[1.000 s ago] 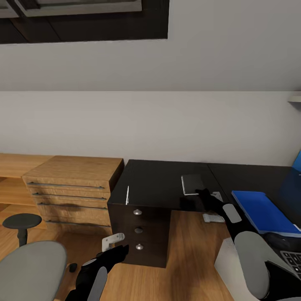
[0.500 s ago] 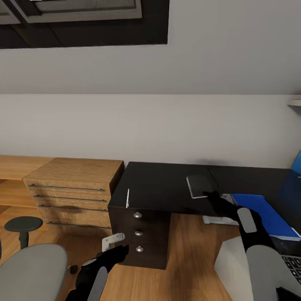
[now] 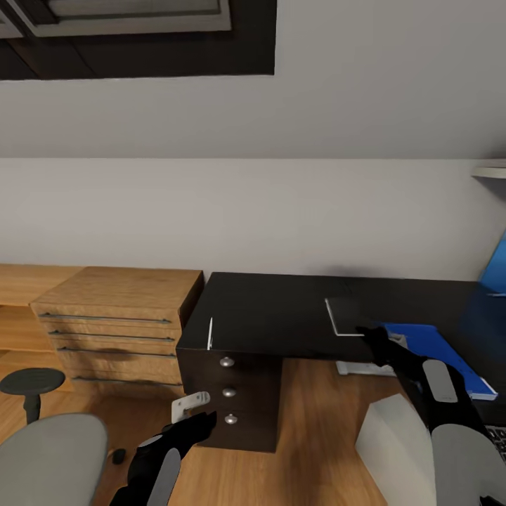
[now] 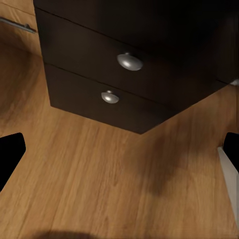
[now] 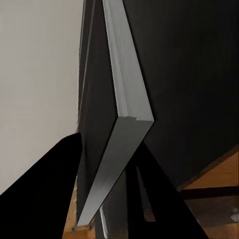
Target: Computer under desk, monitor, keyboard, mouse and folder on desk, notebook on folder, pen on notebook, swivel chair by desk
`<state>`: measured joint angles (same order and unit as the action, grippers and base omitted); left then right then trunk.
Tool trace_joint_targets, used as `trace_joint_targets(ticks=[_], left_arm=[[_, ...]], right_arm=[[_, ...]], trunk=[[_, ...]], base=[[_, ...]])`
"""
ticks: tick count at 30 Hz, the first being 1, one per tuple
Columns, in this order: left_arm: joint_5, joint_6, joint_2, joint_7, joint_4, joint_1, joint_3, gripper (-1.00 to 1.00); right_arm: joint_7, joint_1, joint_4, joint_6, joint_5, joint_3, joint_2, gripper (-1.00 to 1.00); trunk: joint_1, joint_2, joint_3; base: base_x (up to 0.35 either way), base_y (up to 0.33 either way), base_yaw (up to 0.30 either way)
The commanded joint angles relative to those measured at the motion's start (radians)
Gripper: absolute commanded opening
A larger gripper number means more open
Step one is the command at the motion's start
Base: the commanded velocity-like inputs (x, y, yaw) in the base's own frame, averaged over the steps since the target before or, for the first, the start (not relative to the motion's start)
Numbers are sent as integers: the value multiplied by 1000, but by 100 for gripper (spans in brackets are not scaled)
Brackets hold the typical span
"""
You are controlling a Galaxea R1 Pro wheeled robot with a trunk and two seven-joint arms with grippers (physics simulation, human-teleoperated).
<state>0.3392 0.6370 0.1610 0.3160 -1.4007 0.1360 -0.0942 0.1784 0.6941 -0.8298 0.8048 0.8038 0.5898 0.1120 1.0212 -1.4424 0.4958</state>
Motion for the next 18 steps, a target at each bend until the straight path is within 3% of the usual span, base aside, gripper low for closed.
trace_joint_targets(ticks=[1,8,18], left_arm=[[11,3,0,9,-1,1,-1,100],[11,3,0,9,-1,1,-1,100],[11,3,0,9,-2,1,-1,100]], right_arm=[[7,1,0,6,-6,4,1,-100],[6,1,1,-12,-5,8,21,-100],[5,1,7,-84,-5,7,23,-100]], trunk=[[0,-1,1],[0,-1,1],[0,-1,1]], base=[[0,0,-216],[0,0,-276],[0,0,-298]])
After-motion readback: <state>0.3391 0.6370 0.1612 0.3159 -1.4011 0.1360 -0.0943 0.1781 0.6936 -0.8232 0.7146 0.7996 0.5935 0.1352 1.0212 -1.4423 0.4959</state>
